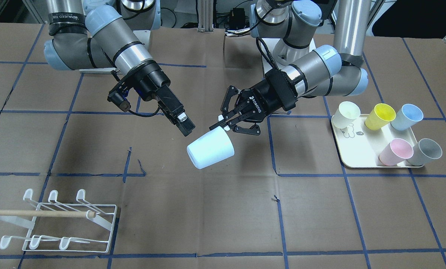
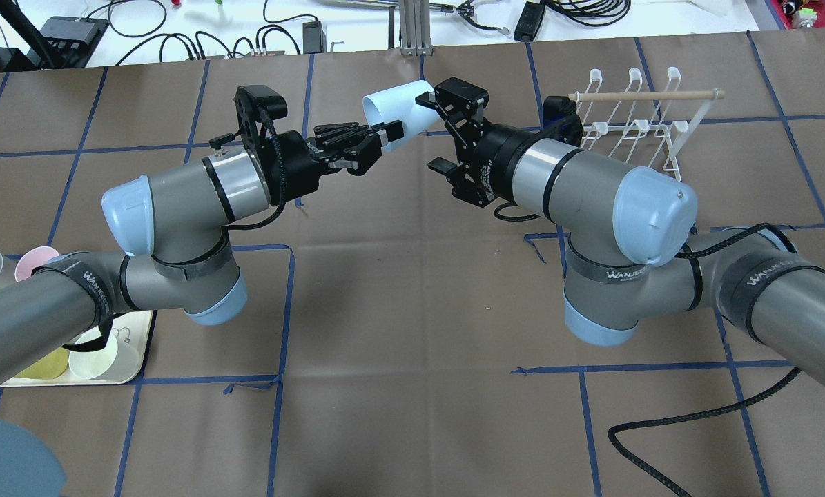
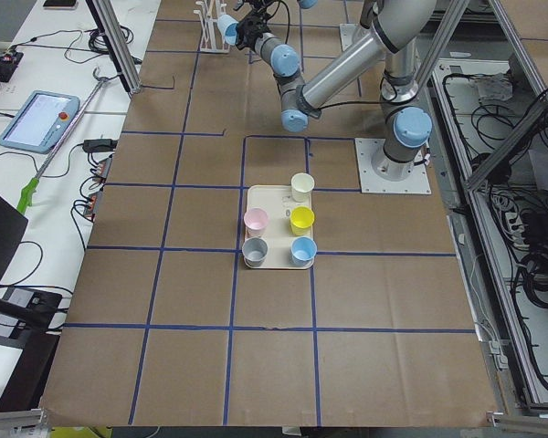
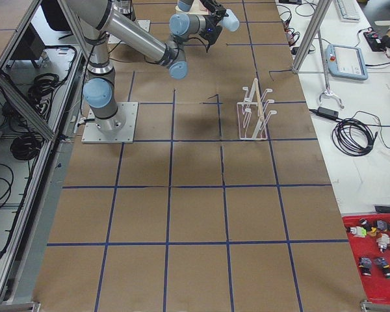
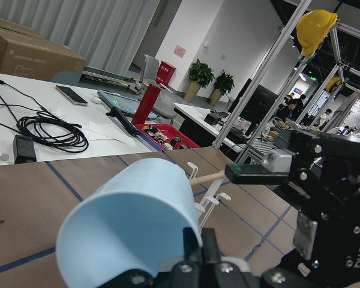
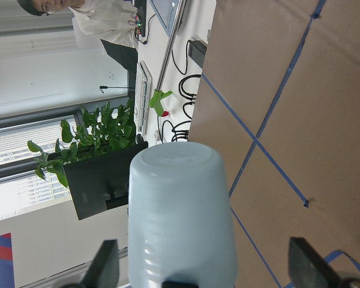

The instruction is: Transfer IKEA cup to right arm and place on rack

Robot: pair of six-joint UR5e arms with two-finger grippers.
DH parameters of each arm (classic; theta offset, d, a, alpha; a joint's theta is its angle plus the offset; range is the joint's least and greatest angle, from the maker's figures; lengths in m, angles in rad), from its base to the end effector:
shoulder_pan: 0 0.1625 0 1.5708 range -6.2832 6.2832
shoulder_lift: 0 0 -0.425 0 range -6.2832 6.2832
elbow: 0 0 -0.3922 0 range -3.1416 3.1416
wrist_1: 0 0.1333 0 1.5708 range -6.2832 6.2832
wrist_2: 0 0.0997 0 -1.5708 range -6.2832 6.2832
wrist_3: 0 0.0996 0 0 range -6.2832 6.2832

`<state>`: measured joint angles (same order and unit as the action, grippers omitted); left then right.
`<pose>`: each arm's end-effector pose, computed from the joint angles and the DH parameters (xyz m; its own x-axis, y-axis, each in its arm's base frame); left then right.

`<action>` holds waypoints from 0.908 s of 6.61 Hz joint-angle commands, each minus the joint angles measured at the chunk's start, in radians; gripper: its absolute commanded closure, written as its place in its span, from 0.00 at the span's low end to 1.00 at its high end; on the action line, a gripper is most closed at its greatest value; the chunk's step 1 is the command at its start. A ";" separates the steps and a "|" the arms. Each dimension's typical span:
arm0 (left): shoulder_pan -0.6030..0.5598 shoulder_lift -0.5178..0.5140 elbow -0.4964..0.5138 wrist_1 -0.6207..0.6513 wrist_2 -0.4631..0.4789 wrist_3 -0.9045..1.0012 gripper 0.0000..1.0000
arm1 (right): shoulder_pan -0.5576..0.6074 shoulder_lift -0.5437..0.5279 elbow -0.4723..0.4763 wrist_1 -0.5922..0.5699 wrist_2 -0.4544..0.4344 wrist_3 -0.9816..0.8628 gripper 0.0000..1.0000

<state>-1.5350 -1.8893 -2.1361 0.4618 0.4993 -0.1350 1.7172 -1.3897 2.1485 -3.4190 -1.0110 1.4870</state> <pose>-0.2039 -0.4738 0.3343 -0.5006 0.7210 0.4791 -0.0828 0.5110 -0.8556 0.2545 -0.4498 0.3600 -0.1317 0.4071 -0.9038 0.7613 0.6255 0.1708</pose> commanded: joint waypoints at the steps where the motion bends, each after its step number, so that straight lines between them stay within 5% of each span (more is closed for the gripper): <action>1: -0.001 0.012 -0.013 -0.002 -0.021 0.000 0.97 | 0.013 0.012 -0.013 0.000 -0.034 0.003 0.01; 6: -0.007 0.013 -0.013 -0.002 -0.019 0.000 0.97 | 0.013 0.095 -0.117 0.003 -0.026 0.029 0.01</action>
<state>-1.5385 -1.8770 -2.1491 0.4602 0.4790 -0.1350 1.7303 -1.3114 2.0501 -3.4170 -1.0393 1.5134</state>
